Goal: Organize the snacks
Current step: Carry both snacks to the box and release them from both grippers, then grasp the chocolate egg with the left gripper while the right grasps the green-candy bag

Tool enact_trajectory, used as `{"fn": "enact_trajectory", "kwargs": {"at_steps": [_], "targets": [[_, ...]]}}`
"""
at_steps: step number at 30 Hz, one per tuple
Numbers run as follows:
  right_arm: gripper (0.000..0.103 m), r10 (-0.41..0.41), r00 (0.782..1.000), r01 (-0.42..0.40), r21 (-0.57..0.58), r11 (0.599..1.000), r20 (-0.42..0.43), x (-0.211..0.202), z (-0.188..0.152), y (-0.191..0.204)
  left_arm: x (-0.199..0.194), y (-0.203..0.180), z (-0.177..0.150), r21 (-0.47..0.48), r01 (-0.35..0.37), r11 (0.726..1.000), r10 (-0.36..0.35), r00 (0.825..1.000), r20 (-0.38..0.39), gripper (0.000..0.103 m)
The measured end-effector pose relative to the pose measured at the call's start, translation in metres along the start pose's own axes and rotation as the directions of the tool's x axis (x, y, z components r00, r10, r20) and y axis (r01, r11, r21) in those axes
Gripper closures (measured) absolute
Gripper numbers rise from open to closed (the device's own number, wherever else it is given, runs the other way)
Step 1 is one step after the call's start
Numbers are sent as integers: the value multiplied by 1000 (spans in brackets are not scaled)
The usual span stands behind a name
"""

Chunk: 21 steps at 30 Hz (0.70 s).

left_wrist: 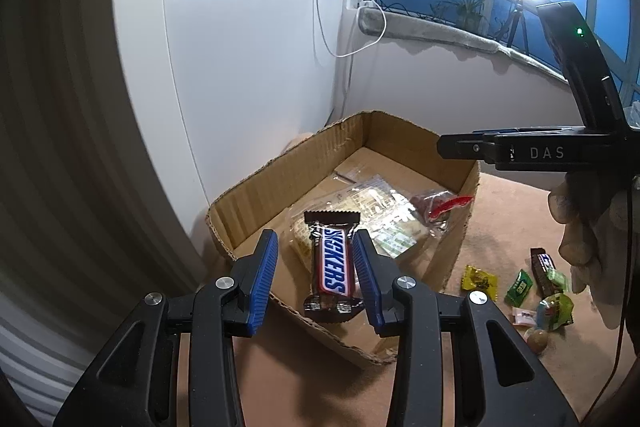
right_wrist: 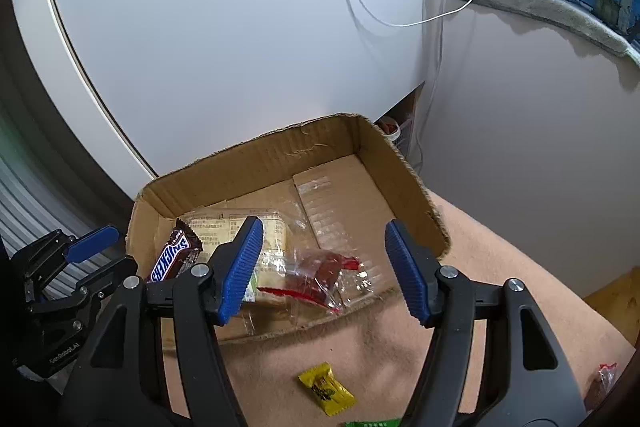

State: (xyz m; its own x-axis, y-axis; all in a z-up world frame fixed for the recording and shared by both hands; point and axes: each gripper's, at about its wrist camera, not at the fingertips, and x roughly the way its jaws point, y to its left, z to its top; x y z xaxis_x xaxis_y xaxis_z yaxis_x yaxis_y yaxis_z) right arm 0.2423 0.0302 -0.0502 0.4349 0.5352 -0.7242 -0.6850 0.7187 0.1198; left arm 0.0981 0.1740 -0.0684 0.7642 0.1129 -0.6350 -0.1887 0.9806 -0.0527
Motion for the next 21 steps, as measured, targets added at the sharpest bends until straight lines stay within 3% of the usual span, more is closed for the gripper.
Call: {"fn": "enact_trajectory", "kwargs": {"at_steps": [6,21], "targets": [[32,-15,999,14,22,1000,36,-29,-8,-9,-15,-9,-2,16,11,1000,-12,1000,24,65],[31,-72,993,66,62,996,94,-103,-48,-36,-44,-38,-12,39,73,997,-75,996,54,66]]}}
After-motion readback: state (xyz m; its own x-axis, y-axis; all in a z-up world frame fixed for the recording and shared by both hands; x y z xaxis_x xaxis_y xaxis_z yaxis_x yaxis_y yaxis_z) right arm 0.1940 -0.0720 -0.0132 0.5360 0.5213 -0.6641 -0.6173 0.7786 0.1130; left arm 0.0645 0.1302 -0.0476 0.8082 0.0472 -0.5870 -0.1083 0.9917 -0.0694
